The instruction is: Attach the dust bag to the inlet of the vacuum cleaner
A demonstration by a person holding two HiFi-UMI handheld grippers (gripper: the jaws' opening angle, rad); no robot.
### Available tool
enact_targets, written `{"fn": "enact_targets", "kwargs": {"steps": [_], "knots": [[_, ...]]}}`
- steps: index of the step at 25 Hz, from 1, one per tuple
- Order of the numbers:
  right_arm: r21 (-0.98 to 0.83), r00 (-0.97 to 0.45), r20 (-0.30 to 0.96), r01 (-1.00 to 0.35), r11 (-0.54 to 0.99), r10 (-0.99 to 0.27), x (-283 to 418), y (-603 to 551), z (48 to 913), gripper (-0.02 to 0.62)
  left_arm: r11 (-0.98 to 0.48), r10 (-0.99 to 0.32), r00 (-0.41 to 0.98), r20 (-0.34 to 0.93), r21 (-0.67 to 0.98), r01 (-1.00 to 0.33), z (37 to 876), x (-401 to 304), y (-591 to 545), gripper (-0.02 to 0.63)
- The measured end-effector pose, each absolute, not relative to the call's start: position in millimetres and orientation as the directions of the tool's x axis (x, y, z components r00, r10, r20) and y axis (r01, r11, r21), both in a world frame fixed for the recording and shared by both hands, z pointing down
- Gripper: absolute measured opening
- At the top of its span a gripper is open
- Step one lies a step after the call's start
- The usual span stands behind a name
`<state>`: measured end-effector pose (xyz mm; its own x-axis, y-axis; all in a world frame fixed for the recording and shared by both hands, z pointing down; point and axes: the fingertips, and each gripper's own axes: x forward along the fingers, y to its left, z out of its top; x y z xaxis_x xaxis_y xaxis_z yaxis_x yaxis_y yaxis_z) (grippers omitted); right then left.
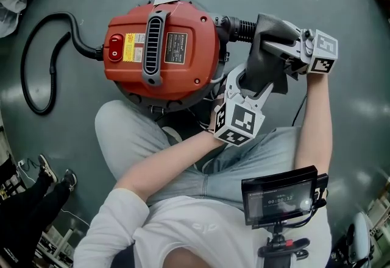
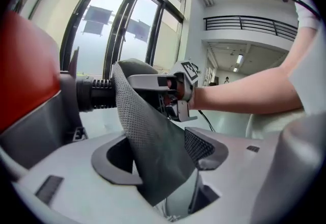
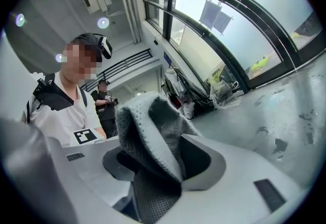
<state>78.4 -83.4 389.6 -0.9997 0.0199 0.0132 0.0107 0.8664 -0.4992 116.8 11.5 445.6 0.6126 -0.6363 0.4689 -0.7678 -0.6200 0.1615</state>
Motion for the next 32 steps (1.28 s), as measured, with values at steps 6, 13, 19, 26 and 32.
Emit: {"fn": "enact_targets", "kwargs": {"steps": [6,13,19,26,32], "knots": [[-0.520,-1.000,-0.026,0.026,0.854,0.014,76,-88,391,0.184,-0.679,-0.667,0.680,0.304,0.129,-0.723,357,75,38,0.291],[-0.474,-1.000,0.026,-0.009,0.881,0.004,73,-87,391,0.184,-0.777,-0.619,0.778,0.112,0.056,-0.627,231,58,-47,0.253],[-0.392,-0.997,0.081,-0.037,0.919,-0.005,72,-87,391,0.184,-0.814,-0.580,0.812,0.066,0.008,-0.581,224,29,-143,0.253],[-0.439,-0.999,-0.024,0.053,0.897,0.047,74,-88,385,0.184,-0.774,-0.590,0.806,0.059,0.245,-0.584,242,12,-188,0.253],[-0.482,-0.996,-0.064,0.082,0.873,0.059,65,-96,389,0.192,-0.700,-0.585,0.811,-0.033,0.525,-0.484,237,-11,-194,0.253]]}}
